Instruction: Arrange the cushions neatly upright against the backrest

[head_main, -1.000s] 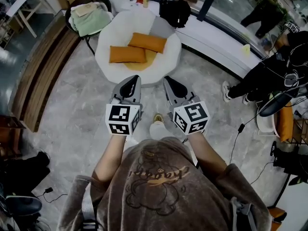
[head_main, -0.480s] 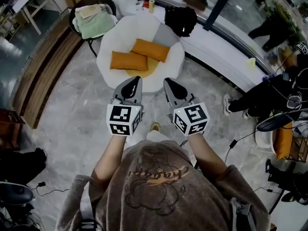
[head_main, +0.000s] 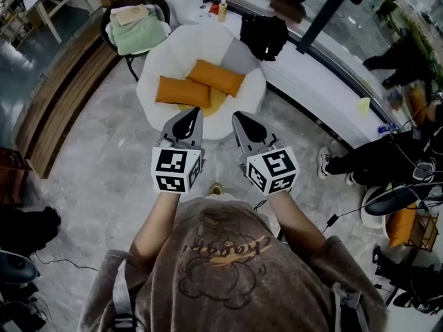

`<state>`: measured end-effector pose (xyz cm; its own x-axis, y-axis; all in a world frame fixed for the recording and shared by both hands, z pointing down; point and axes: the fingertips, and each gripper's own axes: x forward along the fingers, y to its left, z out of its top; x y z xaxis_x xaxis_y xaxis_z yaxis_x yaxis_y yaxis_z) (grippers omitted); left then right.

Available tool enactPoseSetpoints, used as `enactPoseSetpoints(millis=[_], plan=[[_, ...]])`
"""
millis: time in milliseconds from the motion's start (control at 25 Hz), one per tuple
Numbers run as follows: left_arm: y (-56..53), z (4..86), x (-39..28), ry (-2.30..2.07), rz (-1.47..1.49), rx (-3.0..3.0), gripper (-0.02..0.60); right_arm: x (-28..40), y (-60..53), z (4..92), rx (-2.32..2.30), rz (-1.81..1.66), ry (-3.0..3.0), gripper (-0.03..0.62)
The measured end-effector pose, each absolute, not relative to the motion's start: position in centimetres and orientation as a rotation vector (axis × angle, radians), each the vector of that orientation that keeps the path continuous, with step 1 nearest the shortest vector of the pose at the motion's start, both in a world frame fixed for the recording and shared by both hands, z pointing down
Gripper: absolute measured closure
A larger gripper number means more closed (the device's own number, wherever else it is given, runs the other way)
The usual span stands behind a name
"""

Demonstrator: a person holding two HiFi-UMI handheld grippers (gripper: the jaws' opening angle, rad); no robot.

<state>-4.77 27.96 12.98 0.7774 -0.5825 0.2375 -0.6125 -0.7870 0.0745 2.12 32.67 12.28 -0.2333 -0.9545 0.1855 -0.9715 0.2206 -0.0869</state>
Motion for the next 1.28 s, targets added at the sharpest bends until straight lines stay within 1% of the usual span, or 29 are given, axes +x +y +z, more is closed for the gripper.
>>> enactPoseSetpoints(millis=[600,1280], plan=[[23.8,13.5,-3.3,-0.992,0.297,2.807,0.577,3.7,28.4,13.6,1.860,0.307,-2.395,0.574],[15.3,15.3,-0.6,-0.967,0.336,2.778,0.577,6.4,20.1,15.2,1.871,0.358,-2.377,0.574]])
